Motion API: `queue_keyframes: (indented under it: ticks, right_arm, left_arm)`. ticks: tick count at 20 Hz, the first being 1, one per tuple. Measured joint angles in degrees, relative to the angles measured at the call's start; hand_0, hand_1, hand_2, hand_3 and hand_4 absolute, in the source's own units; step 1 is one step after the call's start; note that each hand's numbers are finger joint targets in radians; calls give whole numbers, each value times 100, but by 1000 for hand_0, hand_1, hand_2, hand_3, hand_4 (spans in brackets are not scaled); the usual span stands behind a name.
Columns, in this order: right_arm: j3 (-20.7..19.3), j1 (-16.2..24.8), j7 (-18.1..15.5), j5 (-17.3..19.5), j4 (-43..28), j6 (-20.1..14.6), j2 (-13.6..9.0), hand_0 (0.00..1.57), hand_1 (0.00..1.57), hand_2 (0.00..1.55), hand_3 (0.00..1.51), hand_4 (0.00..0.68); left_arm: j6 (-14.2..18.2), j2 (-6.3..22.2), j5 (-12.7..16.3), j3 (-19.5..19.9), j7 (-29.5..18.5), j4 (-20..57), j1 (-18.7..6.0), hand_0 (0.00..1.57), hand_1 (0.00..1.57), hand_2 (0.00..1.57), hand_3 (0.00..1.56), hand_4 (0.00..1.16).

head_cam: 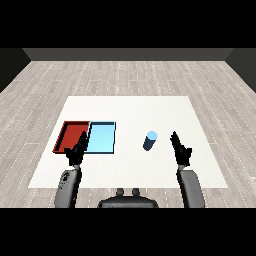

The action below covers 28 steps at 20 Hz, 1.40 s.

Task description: Pick the blue can and put it in the blue box

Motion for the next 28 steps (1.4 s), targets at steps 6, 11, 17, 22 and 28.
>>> queue_keyframes:
  ticks: [6,11,17,22,28]
  right_arm:
    - [110,-467,16,263,340,-142,239,0,0,0,0,0]
    - [165,-652,-888,-223,342,220,557,0,0,0,0,0]
    - [42,-857,-1277,-512,529,534,513,0,0,0,0,0]
    - [-57,-877,-1456,-586,719,638,495,0,0,0,0,0]
    - [-147,-1046,-1475,-574,1047,466,562,0,0,0,0,0]
  left_arm:
    - [18,47,-194,27,-164,12,-32,0,0,0,0,0]
    - [-267,-66,166,107,-1149,-292,-84,0,0,0,0,0]
    - [-480,-110,320,157,-1711,-162,-98,0,0,0,0,0]
    - [-564,-98,365,235,-1952,67,-159,0,0,0,0,0]
    - [-578,-73,423,289,-1910,-66,-134,0,0,0,0,0]
